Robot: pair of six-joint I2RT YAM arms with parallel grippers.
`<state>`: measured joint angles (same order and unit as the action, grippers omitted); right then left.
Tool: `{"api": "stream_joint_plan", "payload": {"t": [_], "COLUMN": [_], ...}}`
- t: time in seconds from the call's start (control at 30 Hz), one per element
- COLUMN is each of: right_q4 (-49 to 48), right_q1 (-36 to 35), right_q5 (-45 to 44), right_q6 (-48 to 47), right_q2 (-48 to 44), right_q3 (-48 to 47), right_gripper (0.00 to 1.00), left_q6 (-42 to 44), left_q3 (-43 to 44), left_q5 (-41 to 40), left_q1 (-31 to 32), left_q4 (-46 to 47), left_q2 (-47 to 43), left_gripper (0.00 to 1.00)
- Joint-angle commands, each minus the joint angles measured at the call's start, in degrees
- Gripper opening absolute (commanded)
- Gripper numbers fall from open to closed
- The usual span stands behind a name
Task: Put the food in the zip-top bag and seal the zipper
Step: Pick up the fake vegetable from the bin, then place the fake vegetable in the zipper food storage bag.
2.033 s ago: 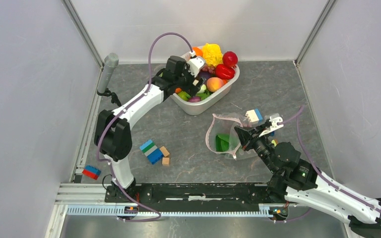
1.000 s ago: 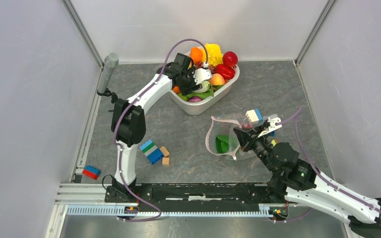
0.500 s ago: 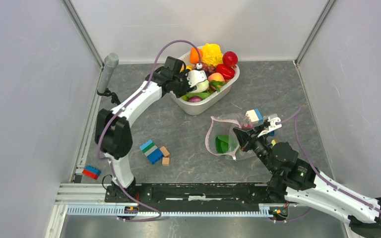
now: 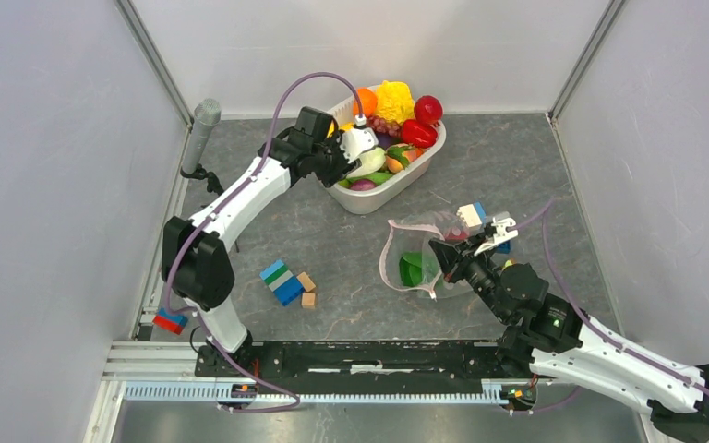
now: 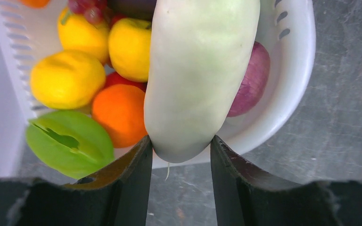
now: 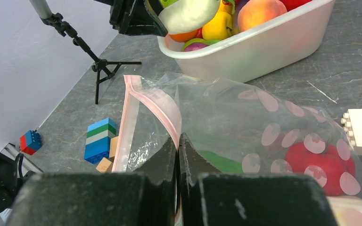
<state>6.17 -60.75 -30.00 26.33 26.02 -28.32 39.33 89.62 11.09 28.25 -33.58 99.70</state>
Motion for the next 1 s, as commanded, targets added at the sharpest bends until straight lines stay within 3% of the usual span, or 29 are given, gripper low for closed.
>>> {"api": "stream_joint_plan", "payload": {"t": [0.0, 0.2, 0.6, 0.73, 0.97], "right_q4": [-2.8, -5.3, -12.1, -13.7, -13.8], "right_q1": [-0.2, -0.2, -0.2, -0.2, -0.2], "right_q5": [-0.1, -0.1, 0.3, 0.2, 0.1], "right_q6": [0.4, -1.0, -4.1, -4.6, -5.3], "right_q2": [0.6, 4.3, 11.0, 11.6, 12.6], "right_q3": [0.1, 0.1, 0.0, 0.7, 0.6], "right_gripper": [0.07, 0.06, 0.05, 0.05, 0.05], "left_q6": [-11.5, -23.9, -40.6, -43.5, -44.3], "left_q3": [1.8, -3.4, -24.2, -26.1, -26.2], "left_q5": [0.4, 10.0, 15.6, 19.5, 13.7], "left_q1": [0.1, 1.7, 2.9, 4.1, 9.6], "left_q4": [-3.5, -6.1, -8.3, -12.1, -23.5], "left_q2": [-4.2, -15.4, -37.9, -42.3, -45.3], "left_gripper": [0.15, 0.14, 0.09, 0.08, 0.06]}}
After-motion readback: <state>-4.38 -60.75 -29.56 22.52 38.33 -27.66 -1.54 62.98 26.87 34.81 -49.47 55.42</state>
